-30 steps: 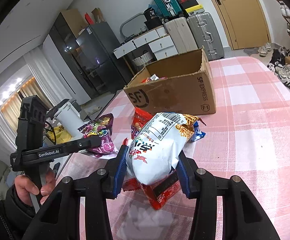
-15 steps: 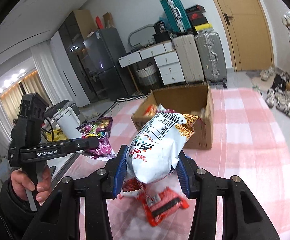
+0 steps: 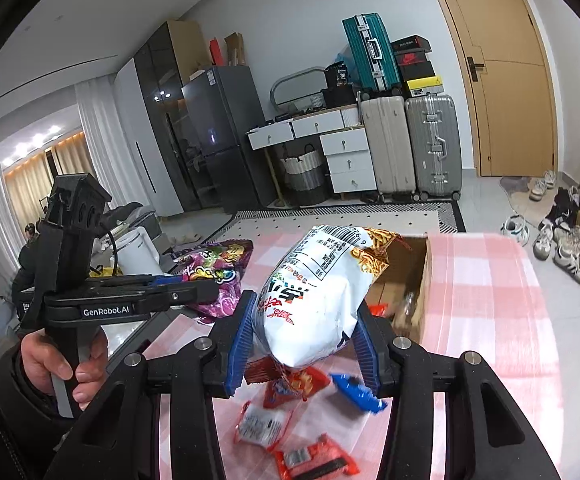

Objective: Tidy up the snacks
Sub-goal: 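Lift both held bags and carry them over the cardboard box, then open both grippers to drop the bags into the box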

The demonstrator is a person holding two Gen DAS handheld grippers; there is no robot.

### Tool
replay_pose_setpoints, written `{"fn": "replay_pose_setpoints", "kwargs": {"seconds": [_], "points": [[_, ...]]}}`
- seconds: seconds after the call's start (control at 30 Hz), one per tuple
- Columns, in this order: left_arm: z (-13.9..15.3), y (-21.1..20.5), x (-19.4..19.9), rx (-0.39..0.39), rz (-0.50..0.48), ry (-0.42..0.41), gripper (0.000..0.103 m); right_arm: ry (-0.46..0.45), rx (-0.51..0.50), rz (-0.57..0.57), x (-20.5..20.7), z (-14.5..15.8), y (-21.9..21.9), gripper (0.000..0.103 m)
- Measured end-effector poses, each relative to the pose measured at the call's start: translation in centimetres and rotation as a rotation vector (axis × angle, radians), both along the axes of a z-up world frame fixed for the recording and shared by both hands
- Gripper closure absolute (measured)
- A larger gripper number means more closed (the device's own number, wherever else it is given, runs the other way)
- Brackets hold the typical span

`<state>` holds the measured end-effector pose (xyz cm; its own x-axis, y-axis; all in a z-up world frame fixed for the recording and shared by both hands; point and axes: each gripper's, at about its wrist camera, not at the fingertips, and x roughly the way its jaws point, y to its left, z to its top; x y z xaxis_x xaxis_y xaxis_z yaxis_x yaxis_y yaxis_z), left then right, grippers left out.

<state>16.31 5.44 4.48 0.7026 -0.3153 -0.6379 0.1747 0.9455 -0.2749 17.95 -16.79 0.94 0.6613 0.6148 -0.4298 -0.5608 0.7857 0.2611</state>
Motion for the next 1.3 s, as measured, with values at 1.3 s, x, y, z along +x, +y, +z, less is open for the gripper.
{"fn": "replay_pose_setpoints", "kwargs": {"seconds": [1.3], "points": [[-7.7,-3.6,20.4,-0.031,-0.028,0.168,0.075,0.087,-0.13,-0.039,17.7,-1.3,3.7,0.057]]}}
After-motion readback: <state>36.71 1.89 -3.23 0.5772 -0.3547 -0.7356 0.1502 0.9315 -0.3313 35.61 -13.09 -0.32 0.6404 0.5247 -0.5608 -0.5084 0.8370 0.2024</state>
